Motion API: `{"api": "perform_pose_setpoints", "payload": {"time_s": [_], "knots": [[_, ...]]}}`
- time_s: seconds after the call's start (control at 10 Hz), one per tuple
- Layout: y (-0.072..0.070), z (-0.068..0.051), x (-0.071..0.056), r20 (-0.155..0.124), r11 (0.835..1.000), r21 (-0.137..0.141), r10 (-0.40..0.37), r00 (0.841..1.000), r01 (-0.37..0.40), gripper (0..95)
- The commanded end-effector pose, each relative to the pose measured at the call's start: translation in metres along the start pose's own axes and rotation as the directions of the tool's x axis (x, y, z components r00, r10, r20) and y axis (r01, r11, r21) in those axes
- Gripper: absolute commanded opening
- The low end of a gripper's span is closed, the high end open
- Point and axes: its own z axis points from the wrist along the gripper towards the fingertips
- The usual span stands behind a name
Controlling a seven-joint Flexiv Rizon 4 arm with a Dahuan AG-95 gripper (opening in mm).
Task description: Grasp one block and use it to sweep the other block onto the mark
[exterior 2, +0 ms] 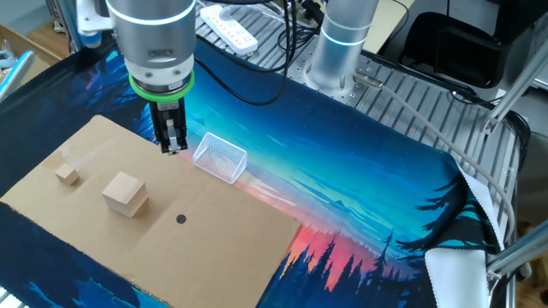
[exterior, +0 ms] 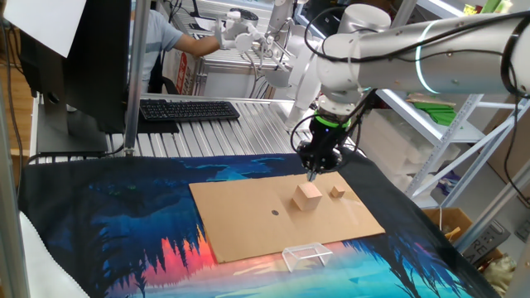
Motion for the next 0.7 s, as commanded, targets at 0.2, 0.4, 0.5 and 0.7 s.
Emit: {"api": "perform_pose_setpoints", "payload": {"time_s": [0.2,0.4,0.5,0.7], "knots": [[0.0006,0.0021,0.0009,-0.004,1.0,-0.003,0.0,1.0,0.0,0.0],[0.0006,0.0022,-0.0003,-0.004,1.0,-0.001,-0.018,1.0,0.018,0.0],[0.0007,0.0022,-0.0015,-0.011,1.0,-0.004,-0.025,1.0,0.025,0.0],[0.0015,0.0036,-0.0039,-0.01,1.0,-0.003,-0.006,1.0,0.005,0.0]]}}
